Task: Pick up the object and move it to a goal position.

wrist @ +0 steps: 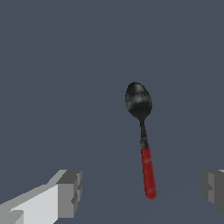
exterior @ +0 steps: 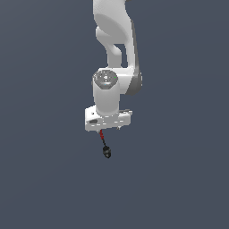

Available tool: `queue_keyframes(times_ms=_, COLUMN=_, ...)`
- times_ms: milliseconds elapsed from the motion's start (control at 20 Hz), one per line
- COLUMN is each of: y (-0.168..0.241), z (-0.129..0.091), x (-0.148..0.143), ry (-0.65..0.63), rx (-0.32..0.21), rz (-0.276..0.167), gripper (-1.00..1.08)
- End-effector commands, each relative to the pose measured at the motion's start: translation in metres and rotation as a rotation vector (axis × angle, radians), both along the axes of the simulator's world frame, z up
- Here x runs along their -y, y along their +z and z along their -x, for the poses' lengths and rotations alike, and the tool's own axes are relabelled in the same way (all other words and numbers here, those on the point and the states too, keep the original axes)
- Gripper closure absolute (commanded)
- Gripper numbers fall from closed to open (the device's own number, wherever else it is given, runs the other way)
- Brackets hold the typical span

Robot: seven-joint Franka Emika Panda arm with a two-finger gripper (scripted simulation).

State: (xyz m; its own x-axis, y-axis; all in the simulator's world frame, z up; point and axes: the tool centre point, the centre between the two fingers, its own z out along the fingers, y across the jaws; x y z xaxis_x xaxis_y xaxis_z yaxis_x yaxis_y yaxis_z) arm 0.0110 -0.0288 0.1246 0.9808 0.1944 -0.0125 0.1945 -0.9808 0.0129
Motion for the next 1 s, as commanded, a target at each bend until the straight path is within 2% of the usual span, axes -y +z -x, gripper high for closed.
queue_keyframes(times_ms=0, y=-0.014, z=-0.002, x=0.009, ry=0.05, rx=0.001, rz=-0.003, gripper=-0.92)
queue_keyframes(times_ms=500, y=-0.054, z=-0.006, x=0.032, ry=0.188, rx=0.006, rz=-0.013, gripper=-0.92)
queue_keyframes(times_ms=950, y=-0.063, z=-0.007, x=0.037, ry=0.218, rx=0.007, rz=-0.016, gripper=-0.92)
